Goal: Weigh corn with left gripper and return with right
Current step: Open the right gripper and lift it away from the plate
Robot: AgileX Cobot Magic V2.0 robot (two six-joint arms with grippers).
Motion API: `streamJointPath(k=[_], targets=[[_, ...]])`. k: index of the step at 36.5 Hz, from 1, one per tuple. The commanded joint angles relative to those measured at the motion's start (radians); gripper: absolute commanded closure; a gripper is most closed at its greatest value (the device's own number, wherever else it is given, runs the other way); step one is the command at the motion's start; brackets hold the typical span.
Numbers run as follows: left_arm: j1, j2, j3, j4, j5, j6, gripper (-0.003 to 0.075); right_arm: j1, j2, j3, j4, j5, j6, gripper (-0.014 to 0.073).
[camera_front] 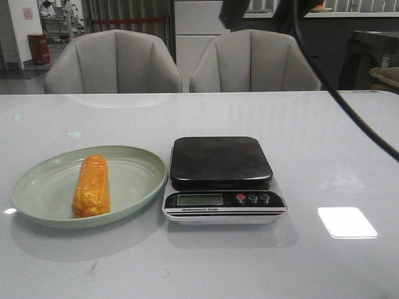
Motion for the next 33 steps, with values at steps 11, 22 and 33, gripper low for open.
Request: streamJointPath(k=[11, 22, 33], targets=[[-0.001, -0.019, -0.024, 0.0, -0.086, 0.002, 0.0606, -0.005, -0.491, 0.434, -0.004, -0.257, -0.038, 0.0062], [-0.001, -0.019, -0.024, 0.0, -0.086, 0.002, 0.0606, -0.005, -0.913, 0.781, -0.037, -0.387, -0.038, 0.0062], [-0.001, -0.019, -0.024, 0.0, -0.086, 0.002, 0.0606, -0.005, -1.275, 1.021, -0.037, -0.468, -0.038, 0.0062]])
